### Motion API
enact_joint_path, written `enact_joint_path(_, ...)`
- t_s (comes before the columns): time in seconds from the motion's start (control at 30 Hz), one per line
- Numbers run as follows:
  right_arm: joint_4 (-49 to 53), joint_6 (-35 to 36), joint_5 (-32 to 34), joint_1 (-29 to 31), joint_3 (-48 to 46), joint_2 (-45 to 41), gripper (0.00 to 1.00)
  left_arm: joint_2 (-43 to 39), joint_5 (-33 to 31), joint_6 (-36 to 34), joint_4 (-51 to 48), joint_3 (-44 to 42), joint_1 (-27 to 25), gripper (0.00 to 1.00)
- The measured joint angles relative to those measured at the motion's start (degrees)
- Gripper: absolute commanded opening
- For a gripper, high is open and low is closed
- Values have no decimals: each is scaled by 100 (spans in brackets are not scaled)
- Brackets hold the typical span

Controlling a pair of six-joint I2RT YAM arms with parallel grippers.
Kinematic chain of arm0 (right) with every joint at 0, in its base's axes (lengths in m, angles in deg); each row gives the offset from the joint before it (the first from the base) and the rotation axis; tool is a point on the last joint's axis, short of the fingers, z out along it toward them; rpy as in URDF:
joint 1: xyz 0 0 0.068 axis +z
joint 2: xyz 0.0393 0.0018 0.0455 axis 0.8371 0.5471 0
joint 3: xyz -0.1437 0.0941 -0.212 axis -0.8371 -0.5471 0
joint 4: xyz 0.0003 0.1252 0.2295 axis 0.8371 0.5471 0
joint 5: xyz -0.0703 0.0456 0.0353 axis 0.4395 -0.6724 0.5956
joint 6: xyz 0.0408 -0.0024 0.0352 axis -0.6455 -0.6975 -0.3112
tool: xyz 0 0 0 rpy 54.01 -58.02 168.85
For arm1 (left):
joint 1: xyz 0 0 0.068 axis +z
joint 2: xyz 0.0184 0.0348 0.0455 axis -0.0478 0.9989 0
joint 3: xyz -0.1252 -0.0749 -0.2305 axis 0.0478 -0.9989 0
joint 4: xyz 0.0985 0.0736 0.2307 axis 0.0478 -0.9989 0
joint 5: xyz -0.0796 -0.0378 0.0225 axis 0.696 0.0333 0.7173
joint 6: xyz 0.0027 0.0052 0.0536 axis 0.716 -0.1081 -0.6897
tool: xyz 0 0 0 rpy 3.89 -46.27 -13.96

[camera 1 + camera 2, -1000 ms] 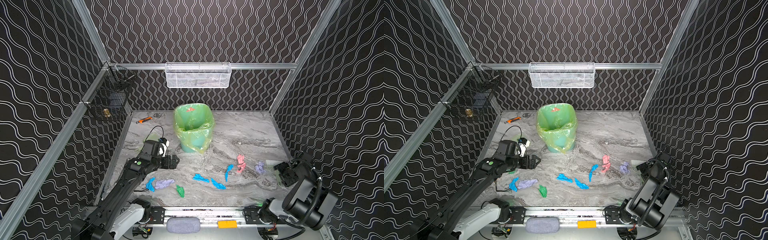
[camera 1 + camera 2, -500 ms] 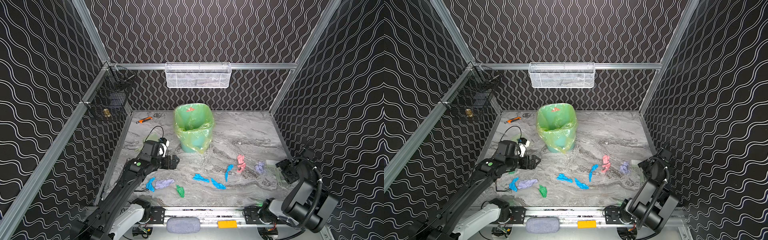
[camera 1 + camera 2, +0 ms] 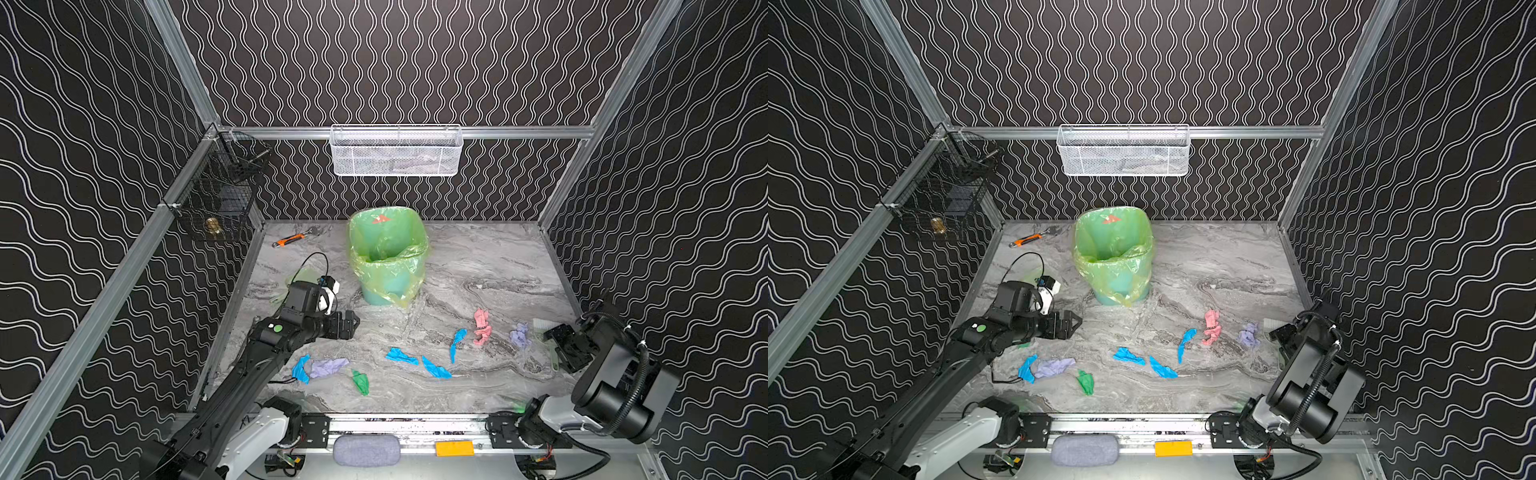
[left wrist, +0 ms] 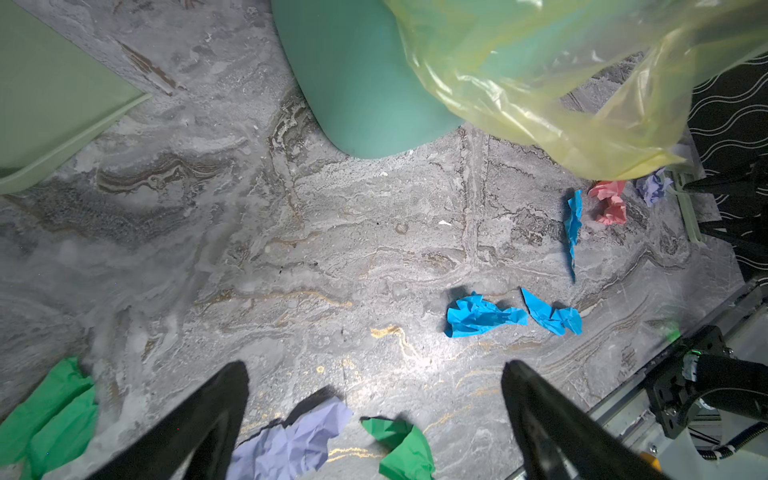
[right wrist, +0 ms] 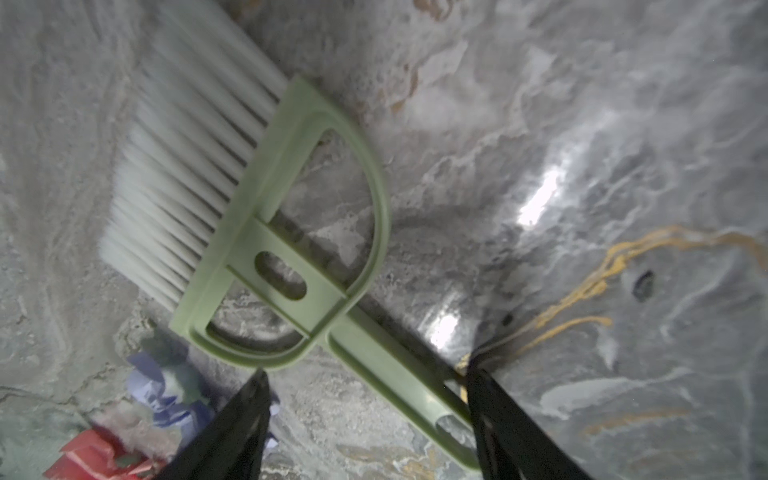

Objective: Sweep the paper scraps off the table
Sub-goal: 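Close the right gripper on the brush handle and lift the brush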

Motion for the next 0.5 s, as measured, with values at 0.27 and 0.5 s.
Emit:
enact_joint_path(0.27, 9, 87, -9, 15, 0, 59, 64, -26, -63, 0, -28, 0, -68, 99)
enact_joint_path(0.5, 92, 87, 372, 269, 70, 256, 55, -72, -81, 0, -33, 0, -98, 99)
